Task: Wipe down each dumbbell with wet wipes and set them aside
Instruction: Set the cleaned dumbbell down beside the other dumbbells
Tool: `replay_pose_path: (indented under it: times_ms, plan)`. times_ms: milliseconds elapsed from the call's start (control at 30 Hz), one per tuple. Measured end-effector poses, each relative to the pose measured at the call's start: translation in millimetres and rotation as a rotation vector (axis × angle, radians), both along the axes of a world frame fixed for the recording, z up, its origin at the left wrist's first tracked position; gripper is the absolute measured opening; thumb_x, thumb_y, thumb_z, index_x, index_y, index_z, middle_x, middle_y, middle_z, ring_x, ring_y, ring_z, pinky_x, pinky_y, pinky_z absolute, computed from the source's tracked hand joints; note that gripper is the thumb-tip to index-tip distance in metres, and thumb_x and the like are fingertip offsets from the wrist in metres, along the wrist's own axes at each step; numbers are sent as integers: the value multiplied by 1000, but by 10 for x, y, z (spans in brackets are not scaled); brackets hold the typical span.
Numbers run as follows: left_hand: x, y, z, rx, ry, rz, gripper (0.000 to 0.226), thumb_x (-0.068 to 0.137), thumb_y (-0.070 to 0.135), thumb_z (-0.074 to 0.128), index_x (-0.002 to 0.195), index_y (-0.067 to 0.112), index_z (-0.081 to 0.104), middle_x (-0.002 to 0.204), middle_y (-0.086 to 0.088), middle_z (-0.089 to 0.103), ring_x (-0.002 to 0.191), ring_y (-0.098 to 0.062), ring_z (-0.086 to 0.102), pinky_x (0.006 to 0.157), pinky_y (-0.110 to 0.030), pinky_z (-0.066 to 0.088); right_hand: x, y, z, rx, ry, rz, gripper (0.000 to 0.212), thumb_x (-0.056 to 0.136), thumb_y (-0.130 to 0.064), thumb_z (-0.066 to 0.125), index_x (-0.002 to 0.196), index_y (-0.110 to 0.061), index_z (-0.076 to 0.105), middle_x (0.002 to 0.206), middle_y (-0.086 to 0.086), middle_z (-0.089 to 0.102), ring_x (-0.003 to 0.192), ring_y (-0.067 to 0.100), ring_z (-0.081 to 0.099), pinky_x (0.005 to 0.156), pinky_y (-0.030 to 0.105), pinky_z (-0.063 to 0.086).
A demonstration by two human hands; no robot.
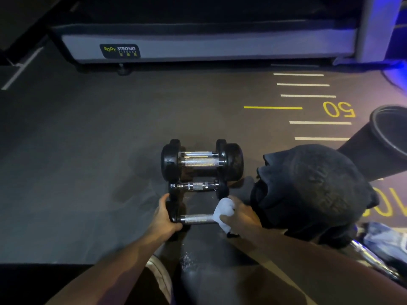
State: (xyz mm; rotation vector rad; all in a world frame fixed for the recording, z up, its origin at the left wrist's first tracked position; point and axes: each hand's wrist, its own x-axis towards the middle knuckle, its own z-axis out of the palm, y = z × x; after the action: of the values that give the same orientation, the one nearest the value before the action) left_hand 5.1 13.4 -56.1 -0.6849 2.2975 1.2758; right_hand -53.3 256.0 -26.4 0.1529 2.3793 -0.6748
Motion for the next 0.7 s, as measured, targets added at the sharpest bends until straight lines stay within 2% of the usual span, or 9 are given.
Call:
replay_pose_path:
  times_ms: [100, 167, 233, 300, 333, 433, 500, 700]
  plan:
    - [-51, -28, 92, -60, -10, -63, 110, 71, 0, 82, 156, 28, 19, 139, -14, 47, 117, -29, 56, 95, -37, 50, -35, 41, 47, 36, 7, 55, 60, 85, -46, 69, 137, -22, 50, 124, 8, 64, 111, 30, 62, 89, 38, 50]
    - [-78, -50, 213, -94, -5, -99, 107, 74, 4, 82, 156, 34, 18, 141, -13, 45, 119, -30, 57, 100, -39, 50, -19, 59, 102, 60, 42, 97, 54, 88, -45, 67, 134, -22, 51, 122, 9, 64, 110, 31, 62, 89, 39, 49]
    - [-65, -70, 342, -168, 9, -151, 102, 79, 11, 79, 154, 40, 16, 139, -8, 41, 114, -28, 59, 90, -33, 51, 19, 77, 163, 95, 101, 143, 46, 89, -47, 63, 128, -26, 53, 117, 6, 66, 105, 30, 64, 87, 40, 51]
    - [-14, -66, 444, -258, 12, -217, 99, 82, 20, 78, 152, 45, 13, 136, -4, 39, 101, -23, 61, 76, -31, 52, 64, 89, 240, 125, 158, 172, 40, 90, -49, 58, 124, -28, 55, 113, 5, 67, 102, 29, 65, 87, 41, 53]
    - [21, -48, 490, -285, 6, -238, 98, 82, 23, 77, 152, 46, 12, 135, -3, 39, 98, -22, 61, 75, -32, 53, 82, 92, 280, 126, 180, 180, 39, 91, -48, 57, 124, -28, 55, 113, 4, 67, 103, 29, 65, 87, 41, 53]
    - [114, 54, 642, -335, -8, -292, 97, 79, 28, 74, 153, 43, 12, 138, -3, 38, 109, -30, 64, 90, -42, 55, 126, 79, 458, 105, 222, 201, 41, 91, -36, 50, 131, -30, 50, 119, 4, 64, 108, 27, 62, 89, 38, 51]
    - [152, 148, 734, -350, 11, -335, 96, 79, 31, 73, 153, 42, 14, 141, -2, 37, 119, -31, 60, 97, -43, 52, 153, 84, 610, 96, 268, 230, 44, 88, -37, 51, 132, -34, 48, 119, 3, 64, 108, 27, 61, 87, 39, 51]
    - [187, 473, 1103, -388, 166, -447, 90, 80, 40, 73, 151, 44, 17, 147, 1, 36, 129, -30, 52, 98, -44, 50, 171, 271, 1220, 52, 393, 287, 42, 88, -41, 53, 130, -38, 49, 117, -1, 61, 108, 24, 60, 86, 37, 49]
